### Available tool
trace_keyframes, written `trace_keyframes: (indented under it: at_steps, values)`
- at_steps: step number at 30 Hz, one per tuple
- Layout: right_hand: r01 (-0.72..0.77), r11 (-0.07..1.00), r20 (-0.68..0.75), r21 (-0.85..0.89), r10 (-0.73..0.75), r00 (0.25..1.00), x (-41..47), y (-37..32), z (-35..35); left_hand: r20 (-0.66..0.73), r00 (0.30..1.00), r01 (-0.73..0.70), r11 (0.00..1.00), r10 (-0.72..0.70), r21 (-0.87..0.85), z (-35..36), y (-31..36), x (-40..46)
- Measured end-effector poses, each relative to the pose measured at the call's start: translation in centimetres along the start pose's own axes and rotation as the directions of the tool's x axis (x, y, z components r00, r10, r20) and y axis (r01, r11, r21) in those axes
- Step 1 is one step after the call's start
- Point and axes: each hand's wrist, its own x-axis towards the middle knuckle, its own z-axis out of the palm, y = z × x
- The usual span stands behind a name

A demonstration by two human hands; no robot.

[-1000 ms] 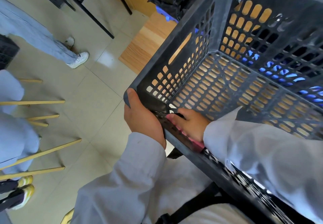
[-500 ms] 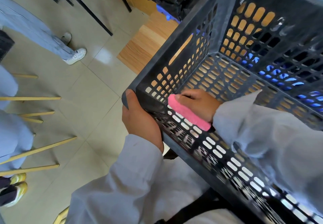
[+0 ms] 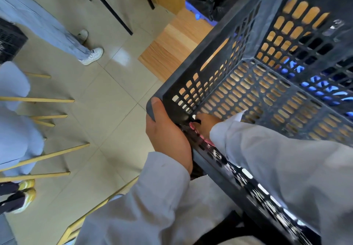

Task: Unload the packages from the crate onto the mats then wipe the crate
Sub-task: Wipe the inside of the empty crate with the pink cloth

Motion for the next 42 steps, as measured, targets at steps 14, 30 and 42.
trace_keyframes:
  at_steps: [14, 30, 42]
  values:
    - [0.472, 0.814, -0.191, 0.340, -0.431, 0.882, -11.1, -5.4, -4.6, 0.071, 0.992, -0.101, 0.991, 0.108, -0.093, -0.1, -0.2, -0.1]
    - [-0.034, 0.894, -0.027, 0.446, 0.051, 0.998, -6.6, -1.9, -7.2, 0.242, 0.965, -0.085, 0.994, 0.100, -0.073, -0.9, 3.1, 2.9]
    - [-0.107, 0.978, 0.063, 0.179, 0.098, 0.993, 0.8, -0.9, -1.2, 0.144, 0.948, -0.295, 0.953, 0.283, 0.075, 0.4, 3.4, 3.7]
